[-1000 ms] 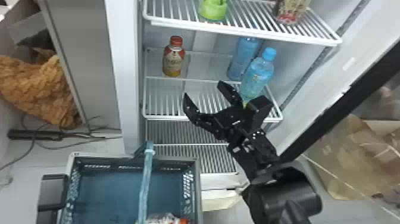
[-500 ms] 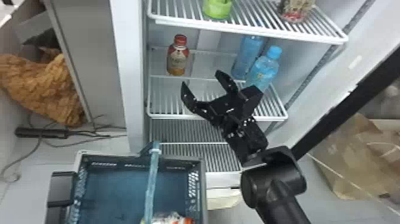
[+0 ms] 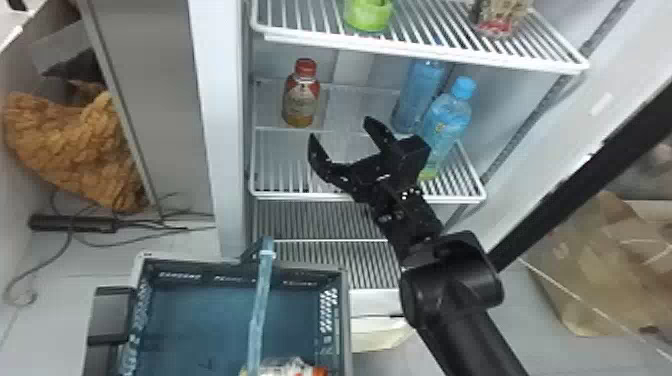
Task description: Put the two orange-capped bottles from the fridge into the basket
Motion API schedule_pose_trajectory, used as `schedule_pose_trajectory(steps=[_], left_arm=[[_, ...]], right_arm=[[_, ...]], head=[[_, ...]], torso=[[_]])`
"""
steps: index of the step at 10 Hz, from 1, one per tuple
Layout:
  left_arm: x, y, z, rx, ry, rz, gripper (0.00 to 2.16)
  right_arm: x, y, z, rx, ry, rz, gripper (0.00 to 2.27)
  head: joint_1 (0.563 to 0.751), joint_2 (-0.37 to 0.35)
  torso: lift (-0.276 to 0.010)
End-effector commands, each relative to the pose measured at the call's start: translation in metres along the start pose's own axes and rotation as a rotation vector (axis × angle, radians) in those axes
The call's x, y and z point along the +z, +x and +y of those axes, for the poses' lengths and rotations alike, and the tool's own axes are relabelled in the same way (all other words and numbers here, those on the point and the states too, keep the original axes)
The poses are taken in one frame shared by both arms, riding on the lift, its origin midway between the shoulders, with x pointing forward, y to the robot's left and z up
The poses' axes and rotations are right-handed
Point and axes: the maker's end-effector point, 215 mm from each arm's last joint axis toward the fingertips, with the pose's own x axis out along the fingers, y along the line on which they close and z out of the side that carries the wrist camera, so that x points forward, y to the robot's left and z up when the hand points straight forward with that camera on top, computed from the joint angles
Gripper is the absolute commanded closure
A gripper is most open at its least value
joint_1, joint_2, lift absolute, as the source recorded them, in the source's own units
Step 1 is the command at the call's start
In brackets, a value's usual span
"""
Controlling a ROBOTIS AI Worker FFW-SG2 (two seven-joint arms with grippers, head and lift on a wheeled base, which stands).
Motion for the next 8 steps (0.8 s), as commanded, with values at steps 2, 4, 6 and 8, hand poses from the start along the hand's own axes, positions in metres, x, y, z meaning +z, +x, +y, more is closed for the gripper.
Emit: schedule_pose_trajectory(steps=[2,4,6,8], left_arm=[[0.000,0.001,0.000,-0.001,0.002,0.003,1.20],[-0.001,0.002,0.000,-0.004,0.002,0.005,1.20],[0.000,0.003,0.000,-0.006,0.003,0.010,1.20],[0.001,0.005,-0.001,-0.008,0.009,0.009,1.20]], right_arm=[[0.001,0.022,0.010,0.038,0.004,-0.007,0.00],[0.005,0.040,0.023,0.080,0.014,-0.014,0.00],[0.009,0.057,0.020,0.076,-0.012,-0.012,0.00],[0.010,0.070,0.012,0.070,-0.040,-0.006,0.00]], head=[[0.695,-0.213],[0.695,-0.192],[0.695,-0.168],[0.695,-0.160]], torso=[[-0.235],[-0.235],[-0.235],[-0.235]])
